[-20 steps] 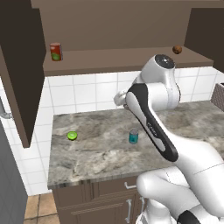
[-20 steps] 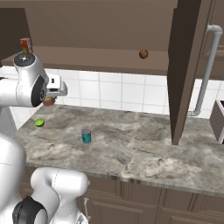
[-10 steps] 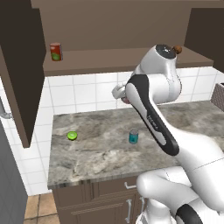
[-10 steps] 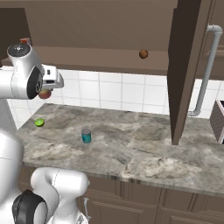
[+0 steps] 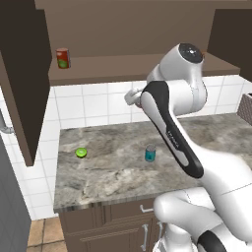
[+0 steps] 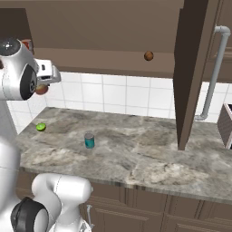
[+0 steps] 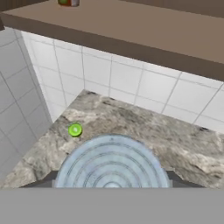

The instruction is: Pick the cans from the counter and place them in their designated side in the cabinet.

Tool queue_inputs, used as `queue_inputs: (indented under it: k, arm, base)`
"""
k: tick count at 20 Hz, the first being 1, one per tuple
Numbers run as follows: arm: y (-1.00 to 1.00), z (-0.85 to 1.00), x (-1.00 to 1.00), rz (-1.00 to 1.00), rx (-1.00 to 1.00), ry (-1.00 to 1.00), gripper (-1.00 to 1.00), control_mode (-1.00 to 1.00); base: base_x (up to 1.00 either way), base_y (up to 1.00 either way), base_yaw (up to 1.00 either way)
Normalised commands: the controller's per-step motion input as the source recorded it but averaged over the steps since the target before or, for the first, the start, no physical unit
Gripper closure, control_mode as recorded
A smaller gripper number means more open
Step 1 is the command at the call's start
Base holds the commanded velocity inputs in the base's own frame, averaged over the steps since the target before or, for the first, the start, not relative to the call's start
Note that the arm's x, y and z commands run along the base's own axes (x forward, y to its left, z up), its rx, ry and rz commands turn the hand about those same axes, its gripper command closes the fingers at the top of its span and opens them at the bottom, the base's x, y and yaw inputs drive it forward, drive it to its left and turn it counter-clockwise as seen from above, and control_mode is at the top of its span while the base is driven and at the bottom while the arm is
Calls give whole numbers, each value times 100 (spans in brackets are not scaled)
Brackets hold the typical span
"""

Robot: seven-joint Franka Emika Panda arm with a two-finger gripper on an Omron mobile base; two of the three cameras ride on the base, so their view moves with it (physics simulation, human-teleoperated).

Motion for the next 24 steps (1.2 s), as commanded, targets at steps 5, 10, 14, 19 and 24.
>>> queue_inputs:
  k: [5,10,14,19,24]
  arm:
    - [3,22,7,3,0,-9,100,-100]
    - [2,28,7,3,0,-6,100,-100]
    - [3,24,12,3,0,-4,100,-100]
    - [12,13,17,2,0,-4,100,-100]
    - [11,0,26,2,0,-4,100,-100]
  base:
    - [0,0,0]
    - [0,0,0]
    - [0,0,0]
    - [0,0,0]
    - [0,0,0]
